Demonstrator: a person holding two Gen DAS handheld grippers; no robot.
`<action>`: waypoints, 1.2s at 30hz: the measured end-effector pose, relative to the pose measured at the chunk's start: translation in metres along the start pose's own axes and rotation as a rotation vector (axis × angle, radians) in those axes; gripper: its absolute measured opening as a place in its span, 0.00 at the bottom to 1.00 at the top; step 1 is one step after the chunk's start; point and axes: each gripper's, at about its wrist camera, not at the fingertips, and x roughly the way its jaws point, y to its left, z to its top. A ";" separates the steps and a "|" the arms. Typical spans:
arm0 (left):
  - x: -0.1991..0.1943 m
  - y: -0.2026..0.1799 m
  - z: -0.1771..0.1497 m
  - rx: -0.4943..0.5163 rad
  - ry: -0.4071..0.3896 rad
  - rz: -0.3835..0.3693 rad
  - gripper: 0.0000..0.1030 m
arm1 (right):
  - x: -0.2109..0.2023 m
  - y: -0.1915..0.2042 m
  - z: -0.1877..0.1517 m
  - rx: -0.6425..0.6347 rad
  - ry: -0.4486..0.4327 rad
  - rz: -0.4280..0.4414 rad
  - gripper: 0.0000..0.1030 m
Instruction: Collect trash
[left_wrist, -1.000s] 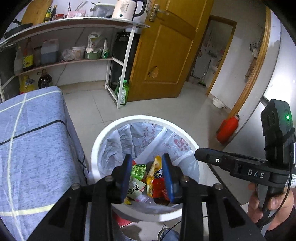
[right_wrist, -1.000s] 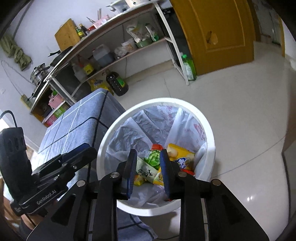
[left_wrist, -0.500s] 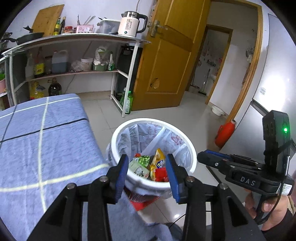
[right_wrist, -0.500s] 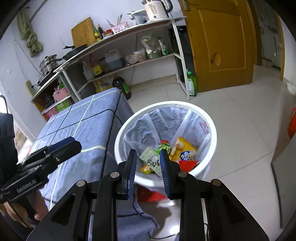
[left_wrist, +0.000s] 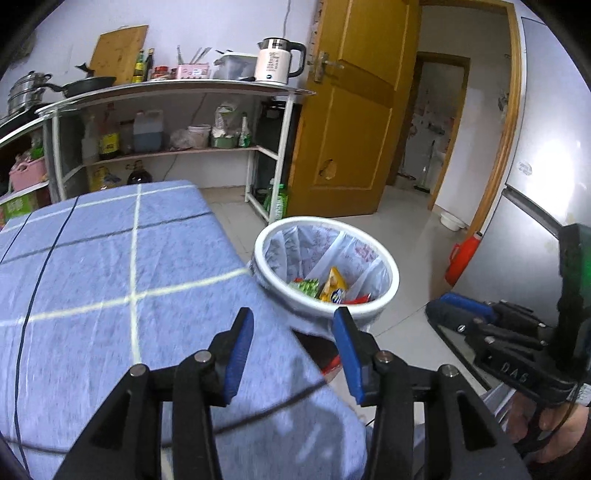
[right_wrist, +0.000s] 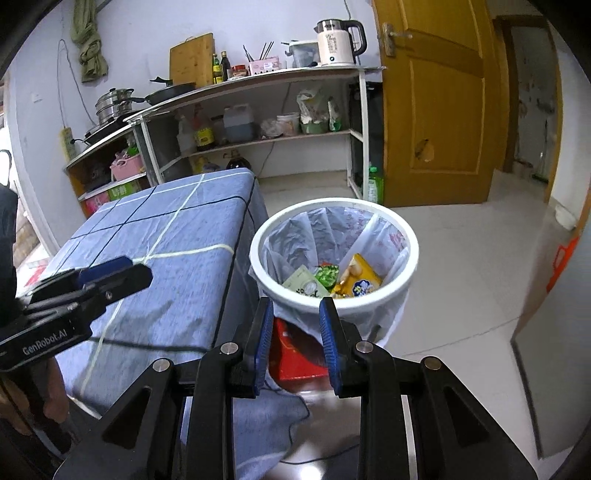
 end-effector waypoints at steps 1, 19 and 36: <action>-0.003 0.001 -0.006 -0.002 -0.002 0.009 0.46 | -0.004 0.001 -0.004 0.001 -0.006 -0.007 0.26; -0.040 -0.002 -0.047 -0.040 -0.033 0.058 0.46 | -0.028 0.023 -0.038 -0.042 -0.014 -0.027 0.26; -0.044 -0.008 -0.051 -0.040 -0.029 0.071 0.46 | -0.033 0.027 -0.039 -0.045 -0.024 -0.022 0.26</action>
